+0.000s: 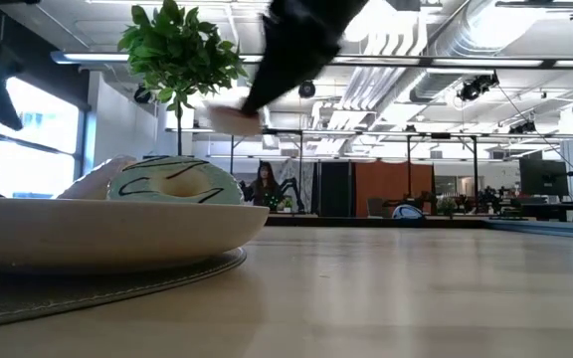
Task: Pick & Place donuts
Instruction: Put the small pink donut on the white plate
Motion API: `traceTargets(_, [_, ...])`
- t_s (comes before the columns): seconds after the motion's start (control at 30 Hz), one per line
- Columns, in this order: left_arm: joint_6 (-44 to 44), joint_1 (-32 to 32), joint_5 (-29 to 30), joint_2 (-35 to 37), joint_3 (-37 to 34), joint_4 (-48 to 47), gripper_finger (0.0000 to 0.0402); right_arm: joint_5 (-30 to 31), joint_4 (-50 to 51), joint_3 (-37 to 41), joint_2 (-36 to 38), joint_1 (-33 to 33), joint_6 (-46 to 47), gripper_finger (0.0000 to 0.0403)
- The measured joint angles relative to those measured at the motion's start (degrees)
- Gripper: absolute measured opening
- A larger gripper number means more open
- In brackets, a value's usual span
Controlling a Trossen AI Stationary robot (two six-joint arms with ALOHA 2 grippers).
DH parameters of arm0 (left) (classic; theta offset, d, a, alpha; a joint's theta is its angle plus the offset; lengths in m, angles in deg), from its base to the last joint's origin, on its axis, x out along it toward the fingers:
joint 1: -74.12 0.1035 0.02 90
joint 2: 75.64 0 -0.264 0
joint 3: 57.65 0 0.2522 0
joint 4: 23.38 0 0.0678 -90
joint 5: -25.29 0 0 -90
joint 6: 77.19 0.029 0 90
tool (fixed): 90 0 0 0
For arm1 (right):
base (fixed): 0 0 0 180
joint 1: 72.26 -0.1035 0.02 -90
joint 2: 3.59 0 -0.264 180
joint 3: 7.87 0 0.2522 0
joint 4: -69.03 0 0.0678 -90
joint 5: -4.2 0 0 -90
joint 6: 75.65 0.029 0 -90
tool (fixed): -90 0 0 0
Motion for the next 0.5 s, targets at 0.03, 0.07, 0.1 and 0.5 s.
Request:
traceTargets(0.03, [0.0,0.0,2.1,0.0,0.0,1.0,0.0156,-1.5,-4.1,0.9,0.0,0.4,-2.5,0.0008])
traceTargets(0.07, [0.0,0.0,4.2,0.0,0.0,2.0,0.0156,-3.4,-8.2,2.0,0.0,0.8,-4.3,0.0006])
traceTargets(0.1, [0.0,0.0,6.1,0.0,0.0,2.8,0.0156,-5.2,-12.5,3.2,0.0,1.2,-5.5,0.0004])
traceTargets(0.5, [2.0,1.1,20.6,0.0,0.0,7.8,0.0156,-9.6,-30.0,7.9,0.0,3.5,-9.2,0.0004])
